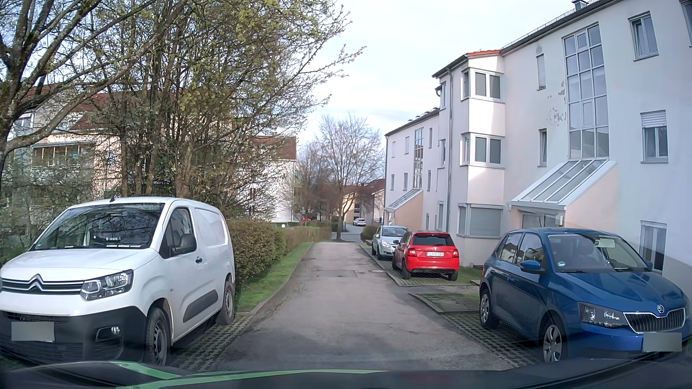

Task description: Follow the waypoints while adhering to traffic rules and regulations

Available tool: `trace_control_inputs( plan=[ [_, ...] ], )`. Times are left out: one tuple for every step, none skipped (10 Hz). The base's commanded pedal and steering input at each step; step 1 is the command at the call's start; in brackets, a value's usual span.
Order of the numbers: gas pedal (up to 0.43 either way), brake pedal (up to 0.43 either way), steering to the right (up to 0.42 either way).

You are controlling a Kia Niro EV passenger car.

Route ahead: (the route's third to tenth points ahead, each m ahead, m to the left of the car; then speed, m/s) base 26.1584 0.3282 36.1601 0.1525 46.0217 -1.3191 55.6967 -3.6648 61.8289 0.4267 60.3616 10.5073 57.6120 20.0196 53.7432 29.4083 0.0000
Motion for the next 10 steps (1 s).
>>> trace_control_inputs(
  plan=[
    [0.0, 0.622, 0.006],
    [0.0, 0.622, 0.006],
    [0.0, 0.628, 0.006],
    [0.0, 0.628, 0.006],
    [0.0, 0.622, 0.006],
    [0.0, 0.622, 0.006],
    [0.0, 0.628, 0.006],
    [0.0, 0.628, 0.006],
    [0.0, 0.628, 0.006],
    [0.0, 0.628, 0.006]
  ],
)
